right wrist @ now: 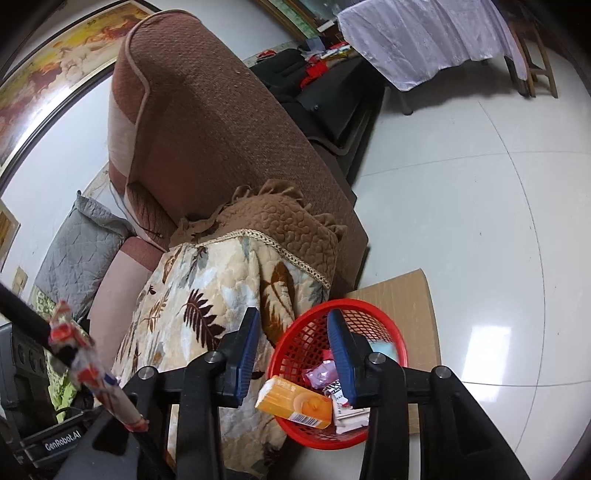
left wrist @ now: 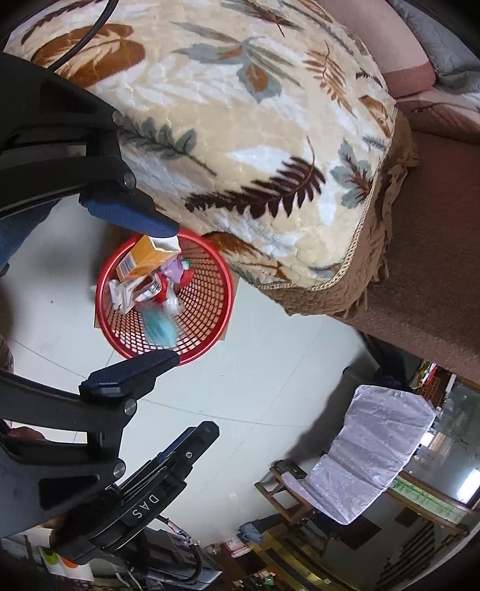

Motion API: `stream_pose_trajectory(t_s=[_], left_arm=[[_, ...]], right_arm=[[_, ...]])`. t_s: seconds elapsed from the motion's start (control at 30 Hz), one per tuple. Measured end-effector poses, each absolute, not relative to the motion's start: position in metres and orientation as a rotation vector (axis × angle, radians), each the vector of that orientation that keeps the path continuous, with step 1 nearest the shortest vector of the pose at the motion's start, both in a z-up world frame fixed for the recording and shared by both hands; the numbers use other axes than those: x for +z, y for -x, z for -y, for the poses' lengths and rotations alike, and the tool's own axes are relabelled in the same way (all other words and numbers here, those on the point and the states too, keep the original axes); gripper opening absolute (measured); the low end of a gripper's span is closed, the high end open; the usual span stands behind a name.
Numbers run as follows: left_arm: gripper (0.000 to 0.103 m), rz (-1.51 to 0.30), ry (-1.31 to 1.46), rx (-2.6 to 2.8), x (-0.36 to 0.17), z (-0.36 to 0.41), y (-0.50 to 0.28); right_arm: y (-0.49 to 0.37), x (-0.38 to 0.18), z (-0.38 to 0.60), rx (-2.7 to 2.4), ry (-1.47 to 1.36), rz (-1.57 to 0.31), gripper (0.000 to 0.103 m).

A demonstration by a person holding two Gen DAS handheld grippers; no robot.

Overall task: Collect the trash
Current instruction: 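Move both tools back over the remaining trash on the bedspread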

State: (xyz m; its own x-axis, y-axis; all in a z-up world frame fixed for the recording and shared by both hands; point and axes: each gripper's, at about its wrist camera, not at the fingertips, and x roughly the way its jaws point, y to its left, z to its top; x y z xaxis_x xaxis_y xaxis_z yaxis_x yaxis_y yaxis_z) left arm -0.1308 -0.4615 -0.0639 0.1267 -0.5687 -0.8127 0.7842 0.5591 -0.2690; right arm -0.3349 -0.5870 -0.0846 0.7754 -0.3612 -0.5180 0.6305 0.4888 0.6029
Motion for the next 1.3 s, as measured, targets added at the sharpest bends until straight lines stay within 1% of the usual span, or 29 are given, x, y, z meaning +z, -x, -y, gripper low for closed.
stream_pose_trajectory(t_s=[0.1,0.13,0.2,0.23,0.27,0.3,0.47,0.6,0.73,0.87,0.97,1.2,1.3], left_arm=[[0.065,-1.029,-0.205,-0.997,-0.05,0.445,0.127],[0.065,-1.014,-0.191,-0.995,-0.043,0.437,0.125],[0.068,-0.988,-0.177,-0.986,-0.031,0.422,0.123],[0.069,-0.969,-0.166,-0.975,-0.024,0.41,0.12],[0.072,-0.953,-0.149,-0.957,-0.017,0.397,0.116],[0.073,-0.946,-0.137,-0.944,-0.012,0.387,0.113],[0.073,-0.936,-0.027,-0.862,0.011,0.314,0.082],[0.073,-0.898,0.019,-0.754,0.025,0.252,0.056],[0.073,-0.86,0.056,-0.632,0.036,0.187,0.026],[0.073,-0.861,0.11,-0.524,0.04,0.133,-0.019],[0.073,-0.896,0.16,-0.445,0.037,0.097,-0.069],[0.073,-0.991,0.271,-0.31,0.019,0.061,-0.18],[0.073,-1.037,0.296,-0.262,0.004,0.06,-0.222]], right_arm=[[0.333,-0.075,0.58,-0.578,-0.854,-0.325,0.043],[0.331,-0.07,0.576,-0.555,-0.84,-0.318,0.045],[0.325,-0.06,0.565,-0.505,-0.806,-0.3,0.055],[0.319,-0.051,0.556,-0.466,-0.778,-0.289,0.061],[0.315,-0.045,0.548,-0.438,-0.754,-0.284,0.064],[0.31,-0.04,0.542,-0.416,-0.737,-0.28,0.064],[0.269,-0.008,0.493,-0.233,-0.652,-0.264,0.069],[0.22,0.006,0.452,-0.1,-0.592,-0.298,0.07],[0.155,0.007,0.411,0.04,-0.542,-0.385,0.071],[0.078,0.004,0.371,0.159,-0.494,-0.481,0.071],[0.019,0.0,0.342,0.253,-0.445,-0.545,0.071],[-0.108,-0.015,0.292,0.429,-0.3,-0.662,0.071],[-0.169,-0.034,0.278,0.46,-0.23,-0.734,0.071]])
